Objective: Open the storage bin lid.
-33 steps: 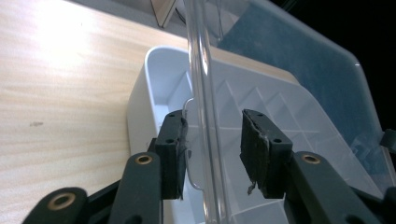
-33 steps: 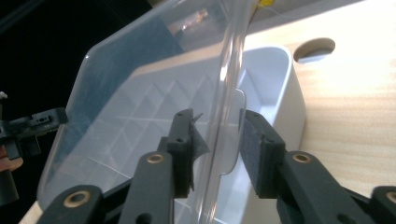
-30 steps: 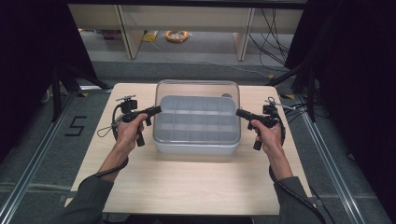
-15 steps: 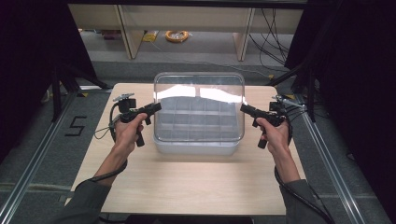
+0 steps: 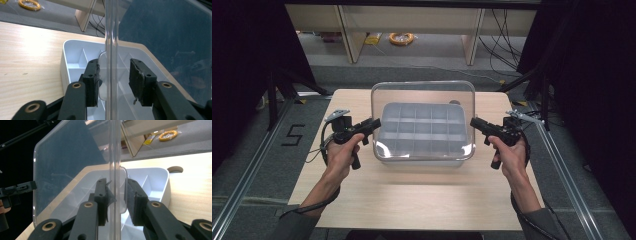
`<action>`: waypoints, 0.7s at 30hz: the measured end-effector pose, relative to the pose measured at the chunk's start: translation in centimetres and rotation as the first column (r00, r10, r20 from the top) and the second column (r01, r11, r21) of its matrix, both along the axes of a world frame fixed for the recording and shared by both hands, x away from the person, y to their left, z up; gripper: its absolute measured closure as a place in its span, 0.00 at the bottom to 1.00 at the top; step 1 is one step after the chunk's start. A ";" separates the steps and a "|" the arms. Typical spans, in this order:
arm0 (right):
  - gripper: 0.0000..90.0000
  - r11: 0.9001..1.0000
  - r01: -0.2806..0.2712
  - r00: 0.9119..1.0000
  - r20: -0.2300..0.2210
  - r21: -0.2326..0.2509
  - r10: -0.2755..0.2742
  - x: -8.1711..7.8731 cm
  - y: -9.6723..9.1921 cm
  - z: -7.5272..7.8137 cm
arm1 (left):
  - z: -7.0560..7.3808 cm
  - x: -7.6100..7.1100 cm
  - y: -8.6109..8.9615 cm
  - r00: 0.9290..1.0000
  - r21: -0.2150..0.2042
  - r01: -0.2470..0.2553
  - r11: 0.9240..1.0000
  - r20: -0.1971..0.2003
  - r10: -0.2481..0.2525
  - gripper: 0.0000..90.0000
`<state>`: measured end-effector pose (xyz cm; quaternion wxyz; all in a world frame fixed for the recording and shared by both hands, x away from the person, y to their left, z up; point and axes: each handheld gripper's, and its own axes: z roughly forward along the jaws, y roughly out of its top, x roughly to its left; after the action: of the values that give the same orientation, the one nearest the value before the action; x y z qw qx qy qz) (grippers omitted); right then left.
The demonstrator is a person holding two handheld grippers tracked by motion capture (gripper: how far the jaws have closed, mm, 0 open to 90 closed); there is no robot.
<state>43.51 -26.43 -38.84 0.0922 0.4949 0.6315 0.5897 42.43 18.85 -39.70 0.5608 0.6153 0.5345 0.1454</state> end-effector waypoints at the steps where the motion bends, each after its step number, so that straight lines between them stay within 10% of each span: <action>1: 0.81 1.000 -0.004 1.000 0.015 -0.018 0.004 -0.4 0.0 -0.1 | -0.1 -0.4 0.1 1.000 -0.001 0.002 1.000 -0.001 -0.002 0.66; 21: 0.81 0.999 -0.030 0.999 0.012 -0.023 0.030 -3.3 1.2 -1.9 | -1.8 -3.6 1.2 1.000 0.004 -0.006 1.000 0.012 0.006 0.66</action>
<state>40.18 -25.26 -40.70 0.0929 0.4807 0.6448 0.5869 38.80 20.09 -41.52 0.5624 0.6137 0.5329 0.1518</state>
